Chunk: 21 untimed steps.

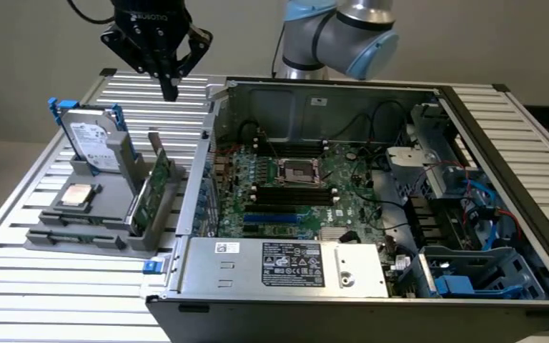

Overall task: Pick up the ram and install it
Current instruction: 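Reach for the ram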

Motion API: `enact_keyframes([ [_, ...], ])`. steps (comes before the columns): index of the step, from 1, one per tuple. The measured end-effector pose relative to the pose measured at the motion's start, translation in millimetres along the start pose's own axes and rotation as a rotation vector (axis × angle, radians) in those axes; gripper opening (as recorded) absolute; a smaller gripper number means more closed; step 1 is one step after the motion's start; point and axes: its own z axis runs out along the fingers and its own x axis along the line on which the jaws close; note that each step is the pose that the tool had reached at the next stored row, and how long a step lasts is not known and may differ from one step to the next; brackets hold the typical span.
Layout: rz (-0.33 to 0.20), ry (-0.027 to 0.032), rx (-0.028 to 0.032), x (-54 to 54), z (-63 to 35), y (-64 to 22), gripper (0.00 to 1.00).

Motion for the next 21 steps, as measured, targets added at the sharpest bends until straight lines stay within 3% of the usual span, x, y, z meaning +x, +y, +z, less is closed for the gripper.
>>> enact_keyframes([
  [14, 0.000, -0.0001, 0.0015, 63.1, 20.0, -6.6, 0.11],
  [21, 0.000, -0.0002, 0.0014, 92.4, 24.6, -18.6, 0.11],
])
